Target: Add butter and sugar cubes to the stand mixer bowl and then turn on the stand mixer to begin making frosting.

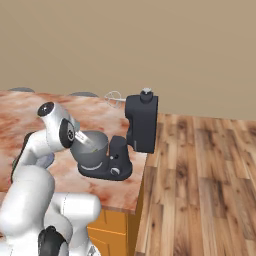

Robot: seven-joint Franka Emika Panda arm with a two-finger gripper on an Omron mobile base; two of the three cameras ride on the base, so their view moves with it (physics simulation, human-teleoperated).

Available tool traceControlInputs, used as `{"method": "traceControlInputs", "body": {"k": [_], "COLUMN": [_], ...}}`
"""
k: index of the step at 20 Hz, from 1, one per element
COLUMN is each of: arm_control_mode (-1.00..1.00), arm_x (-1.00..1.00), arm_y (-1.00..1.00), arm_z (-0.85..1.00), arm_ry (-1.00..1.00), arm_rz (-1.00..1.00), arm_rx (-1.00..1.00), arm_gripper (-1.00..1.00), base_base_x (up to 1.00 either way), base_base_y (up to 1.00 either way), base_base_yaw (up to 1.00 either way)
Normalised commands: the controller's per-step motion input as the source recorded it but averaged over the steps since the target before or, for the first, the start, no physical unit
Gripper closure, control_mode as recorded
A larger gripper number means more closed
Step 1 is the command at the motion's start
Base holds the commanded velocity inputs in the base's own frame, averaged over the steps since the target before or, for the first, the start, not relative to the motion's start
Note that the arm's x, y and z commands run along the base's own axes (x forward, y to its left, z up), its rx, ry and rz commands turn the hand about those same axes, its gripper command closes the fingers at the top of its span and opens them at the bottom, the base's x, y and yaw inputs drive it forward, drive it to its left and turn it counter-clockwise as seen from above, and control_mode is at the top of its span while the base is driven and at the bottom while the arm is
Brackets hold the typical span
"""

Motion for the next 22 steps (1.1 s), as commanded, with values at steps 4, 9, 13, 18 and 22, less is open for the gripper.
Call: {"method": "traceControlInputs", "body": {"k": [4,9,13,18,22], "arm_control_mode": [-1.00,-1.00,-1.00,-1.00,-1.00], "arm_x": [-0.65,-0.64,-0.85,-0.63,-0.50], "arm_y": [-0.36,-0.25,-0.44,-0.56,-0.79], "arm_z": [0.51,0.56,0.47,0.41,0.21], "arm_ry": [0.00,-0.03,-0.21,-0.17,-0.12], "arm_rz": [0.00,0.02,0.00,0.00,0.00], "arm_rx": [0.22,0.16,0.10,0.16,0.22], "arm_gripper": [-1.00,-1.00,-1.00,-1.00,-1.00], "base_base_x": [0.00,0.00,0.00,0.00,0.00], "base_base_y": [0.00,0.00,0.00,0.00,0.00], "base_base_yaw": [0.00,0.00,0.00,0.00,0.00]}}
